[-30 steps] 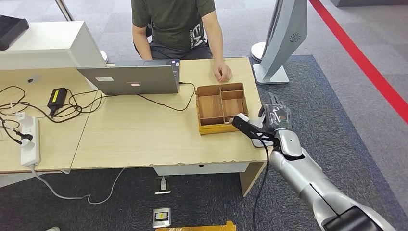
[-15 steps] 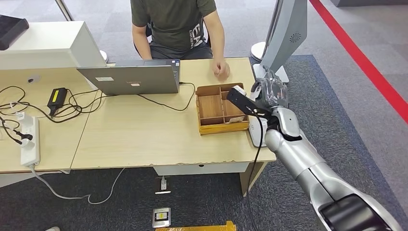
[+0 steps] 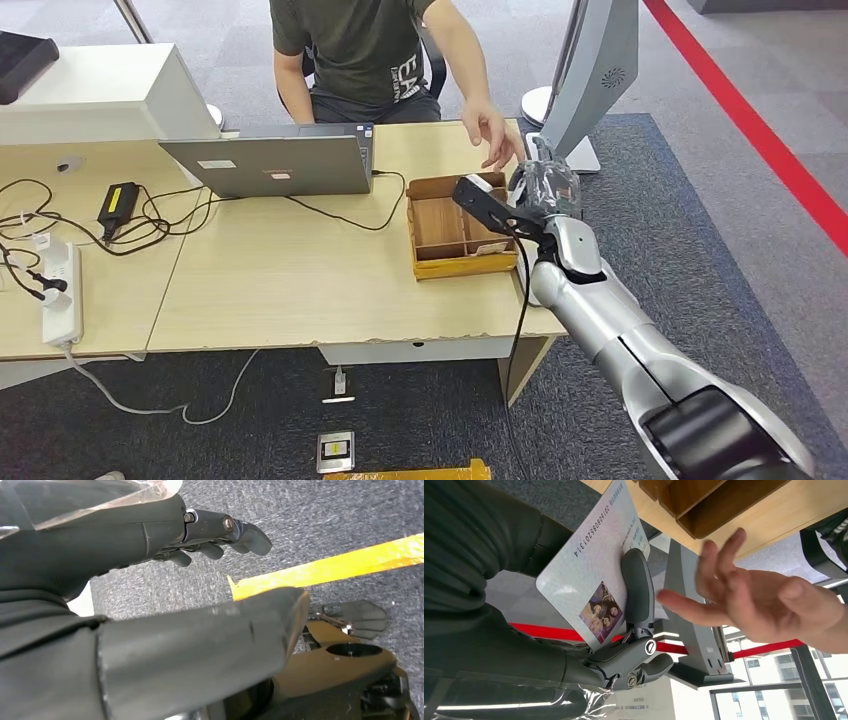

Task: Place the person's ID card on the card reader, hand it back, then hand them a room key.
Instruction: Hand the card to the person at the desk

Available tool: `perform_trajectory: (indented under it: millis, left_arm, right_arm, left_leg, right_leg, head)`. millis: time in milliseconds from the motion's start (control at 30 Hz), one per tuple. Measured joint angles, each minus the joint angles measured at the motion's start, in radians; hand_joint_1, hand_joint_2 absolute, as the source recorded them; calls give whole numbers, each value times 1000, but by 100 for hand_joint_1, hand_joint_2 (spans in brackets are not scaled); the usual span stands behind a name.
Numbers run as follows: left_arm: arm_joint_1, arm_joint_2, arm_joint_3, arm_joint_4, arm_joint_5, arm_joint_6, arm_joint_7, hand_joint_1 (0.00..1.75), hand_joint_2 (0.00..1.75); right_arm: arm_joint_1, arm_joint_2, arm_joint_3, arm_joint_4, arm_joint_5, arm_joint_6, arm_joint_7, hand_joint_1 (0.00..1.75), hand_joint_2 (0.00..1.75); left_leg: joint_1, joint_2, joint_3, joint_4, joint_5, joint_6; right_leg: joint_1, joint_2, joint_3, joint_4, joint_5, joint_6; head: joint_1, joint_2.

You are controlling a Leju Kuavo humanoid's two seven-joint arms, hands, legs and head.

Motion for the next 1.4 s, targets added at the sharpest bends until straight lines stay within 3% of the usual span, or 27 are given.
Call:
perform_trajectory:
  millis: [433,567,733,1067,1267,1400]
  left_arm:
    - [0,-5,0,0,26,18,19,0,0]
    - [0,-6,0,0,33,18,19,0,0]
    - [1,-8,1,0,39,21,19,0,0]
    - [2,-11,4,0,65,35,20,0,0]
    - [3,-11,10,0,78,32,22,0,0]
    - [5,-11,11,0,79,32,39,0,0]
  right_arm:
    - [-18,77,31,29,21,-2,-4,175,175]
    - [-18,83,37,34,35,-22,3,0,0]
    - [-17,83,42,35,70,-88,3,0,0]
    - [-2,71,47,20,82,-94,-25,0,0]
    - [93,31,17,-108,-44,-68,-120,0,0]
    - [191,-19,2,-262,-74,-24,-118,0,0]
  left_leg:
    - [0,0,0,0,0,0]
    - [0,0,0,0,0,0]
    - [0,0,0,0,0,0]
    - [0,0,0,0,0,0]
    - [1,0,1,0,0,0]
    - [1,0,1,0,0,0]
  right_leg:
    - [0,0,0,0,0,0]
    - [0,0,0,0,0,0]
    - [0,0,0,0,0,0]
    - [0,0,0,0,0,0]
    - [0,0,0,-1,0,0]
    - [0,0,0,-1,0,0]
  head:
    - [0,0]
    - [0,0]
    - [0,0]
    - [0,0]
    - [0,0]
    - [0,0]
